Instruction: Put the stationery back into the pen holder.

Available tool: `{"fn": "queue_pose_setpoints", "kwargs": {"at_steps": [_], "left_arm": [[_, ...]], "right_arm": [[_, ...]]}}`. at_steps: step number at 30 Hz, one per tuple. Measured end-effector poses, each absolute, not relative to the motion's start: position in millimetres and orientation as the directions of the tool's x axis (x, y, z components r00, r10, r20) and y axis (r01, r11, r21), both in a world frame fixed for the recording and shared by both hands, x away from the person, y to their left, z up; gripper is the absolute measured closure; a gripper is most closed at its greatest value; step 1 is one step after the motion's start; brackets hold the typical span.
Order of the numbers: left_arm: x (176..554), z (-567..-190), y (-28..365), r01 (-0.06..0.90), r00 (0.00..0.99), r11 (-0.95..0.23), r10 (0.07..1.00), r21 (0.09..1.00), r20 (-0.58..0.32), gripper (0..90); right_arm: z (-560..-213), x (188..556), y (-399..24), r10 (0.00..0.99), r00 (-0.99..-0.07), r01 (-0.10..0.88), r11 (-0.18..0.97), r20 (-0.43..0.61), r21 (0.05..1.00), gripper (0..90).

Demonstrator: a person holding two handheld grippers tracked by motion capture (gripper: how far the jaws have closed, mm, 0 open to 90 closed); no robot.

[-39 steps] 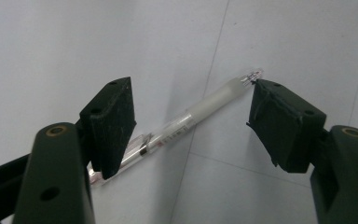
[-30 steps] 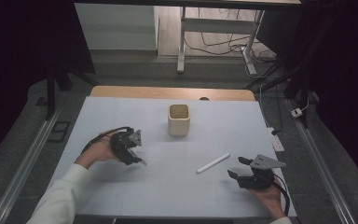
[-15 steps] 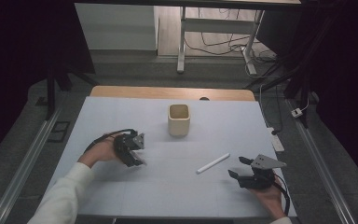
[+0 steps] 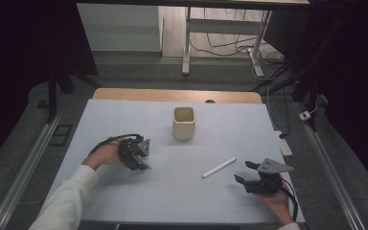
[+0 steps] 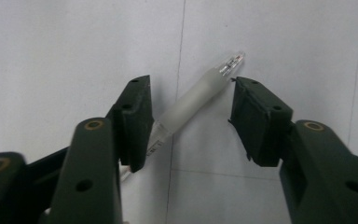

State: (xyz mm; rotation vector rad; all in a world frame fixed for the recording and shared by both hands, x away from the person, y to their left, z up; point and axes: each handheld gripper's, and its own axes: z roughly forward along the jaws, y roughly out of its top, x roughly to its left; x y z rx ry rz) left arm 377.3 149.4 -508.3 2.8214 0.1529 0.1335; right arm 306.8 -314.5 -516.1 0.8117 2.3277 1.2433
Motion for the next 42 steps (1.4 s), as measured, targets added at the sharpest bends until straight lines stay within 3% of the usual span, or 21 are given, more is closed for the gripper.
{"fn": "queue_pose_setpoints", "kwargs": {"at_steps": [10, 24, 42], "left_arm": [[381.3, -508.5, 149.4, -0.011, 0.997, -0.952, 0.011, 0.305, 0.072, 62.3], [384.4, -508.9, 149.7, -0.070, 0.997, -0.949, -0.059, 0.307, 0.045, 76.5], [386.1, -508.9, 149.5, -0.114, 0.993, -0.945, -0.105, 0.306, 0.047, 79.8]], "right_arm": [[-516.4, 307.0, -314.6, 0.648, -0.759, 0.314, 0.446, -0.061, 0.838, 27.7], [-516.8, 307.1, -313.8, 0.646, -0.761, 0.312, 0.449, -0.063, 0.837, 27.8], [-517.6, 307.3, -312.9, 0.641, -0.765, 0.310, 0.451, -0.063, 0.837, 27.8]]}}
